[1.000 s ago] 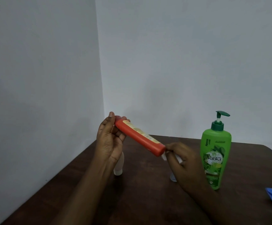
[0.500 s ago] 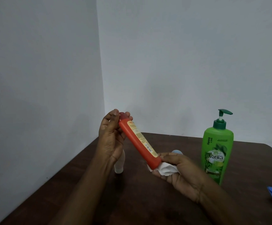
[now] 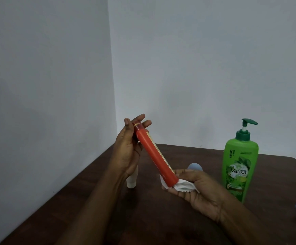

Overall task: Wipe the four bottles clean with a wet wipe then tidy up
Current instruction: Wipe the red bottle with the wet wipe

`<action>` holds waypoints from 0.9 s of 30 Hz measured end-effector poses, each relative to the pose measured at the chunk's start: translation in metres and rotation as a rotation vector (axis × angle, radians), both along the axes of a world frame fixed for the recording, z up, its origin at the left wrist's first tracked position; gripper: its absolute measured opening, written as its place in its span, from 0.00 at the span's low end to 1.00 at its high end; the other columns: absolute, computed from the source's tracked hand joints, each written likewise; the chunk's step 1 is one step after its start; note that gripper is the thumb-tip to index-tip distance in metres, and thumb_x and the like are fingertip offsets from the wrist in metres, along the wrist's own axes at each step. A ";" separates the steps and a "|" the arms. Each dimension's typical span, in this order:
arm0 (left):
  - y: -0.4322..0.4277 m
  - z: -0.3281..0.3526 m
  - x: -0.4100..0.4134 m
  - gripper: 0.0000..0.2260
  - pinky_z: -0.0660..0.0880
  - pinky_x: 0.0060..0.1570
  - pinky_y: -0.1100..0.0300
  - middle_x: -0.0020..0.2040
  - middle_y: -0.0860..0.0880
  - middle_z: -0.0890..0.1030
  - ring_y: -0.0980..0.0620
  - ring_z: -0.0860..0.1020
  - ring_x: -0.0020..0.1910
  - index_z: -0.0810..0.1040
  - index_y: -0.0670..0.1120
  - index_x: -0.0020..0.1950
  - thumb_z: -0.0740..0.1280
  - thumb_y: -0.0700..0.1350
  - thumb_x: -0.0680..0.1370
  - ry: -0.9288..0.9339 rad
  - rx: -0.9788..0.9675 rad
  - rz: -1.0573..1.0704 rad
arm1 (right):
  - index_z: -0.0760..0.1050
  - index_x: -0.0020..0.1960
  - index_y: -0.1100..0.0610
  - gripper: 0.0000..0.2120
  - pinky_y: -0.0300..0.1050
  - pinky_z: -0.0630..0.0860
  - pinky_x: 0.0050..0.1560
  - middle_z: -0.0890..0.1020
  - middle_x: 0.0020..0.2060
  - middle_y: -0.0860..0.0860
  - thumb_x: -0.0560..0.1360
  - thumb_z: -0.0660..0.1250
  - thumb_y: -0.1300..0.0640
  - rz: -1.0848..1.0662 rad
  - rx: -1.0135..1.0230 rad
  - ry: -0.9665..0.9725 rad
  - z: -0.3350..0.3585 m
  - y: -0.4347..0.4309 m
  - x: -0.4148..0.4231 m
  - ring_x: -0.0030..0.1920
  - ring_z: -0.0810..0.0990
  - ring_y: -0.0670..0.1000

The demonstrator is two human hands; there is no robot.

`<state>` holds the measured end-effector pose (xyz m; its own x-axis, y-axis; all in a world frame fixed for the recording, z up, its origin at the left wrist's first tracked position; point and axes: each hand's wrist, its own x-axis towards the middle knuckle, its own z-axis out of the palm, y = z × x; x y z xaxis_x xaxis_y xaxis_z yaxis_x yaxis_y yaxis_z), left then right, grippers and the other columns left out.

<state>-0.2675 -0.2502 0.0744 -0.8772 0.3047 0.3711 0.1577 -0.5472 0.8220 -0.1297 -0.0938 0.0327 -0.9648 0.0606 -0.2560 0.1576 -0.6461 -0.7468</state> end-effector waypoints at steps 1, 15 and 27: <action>-0.003 0.001 -0.001 0.24 0.80 0.59 0.54 0.64 0.43 0.84 0.47 0.82 0.64 0.79 0.46 0.71 0.57 0.59 0.83 -0.001 0.017 -0.042 | 0.69 0.65 0.79 0.23 0.63 0.85 0.45 0.81 0.54 0.74 0.72 0.69 0.73 -0.010 -0.032 0.026 0.000 -0.001 0.001 0.46 0.87 0.66; -0.007 0.003 -0.003 0.17 0.83 0.57 0.46 0.59 0.51 0.86 0.44 0.82 0.63 0.85 0.53 0.59 0.69 0.58 0.73 0.212 -0.022 0.213 | 0.73 0.53 0.73 0.08 0.63 0.82 0.40 0.82 0.46 0.76 0.82 0.55 0.73 -0.162 0.011 0.058 0.005 0.011 0.000 0.40 0.86 0.69; -0.006 -0.001 -0.005 0.15 0.83 0.59 0.50 0.58 0.55 0.86 0.49 0.82 0.63 0.85 0.57 0.57 0.71 0.57 0.73 0.275 -0.086 0.254 | 0.77 0.57 0.67 0.11 0.42 0.77 0.20 0.84 0.47 0.65 0.80 0.59 0.74 -0.313 0.315 -0.003 0.005 0.019 -0.002 0.31 0.85 0.58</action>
<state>-0.2721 -0.2566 0.0731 -0.8001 0.1304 0.5855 0.5004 -0.3933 0.7713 -0.1314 -0.0744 0.0372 -0.8865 0.4256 -0.1815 -0.0069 -0.4044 -0.9146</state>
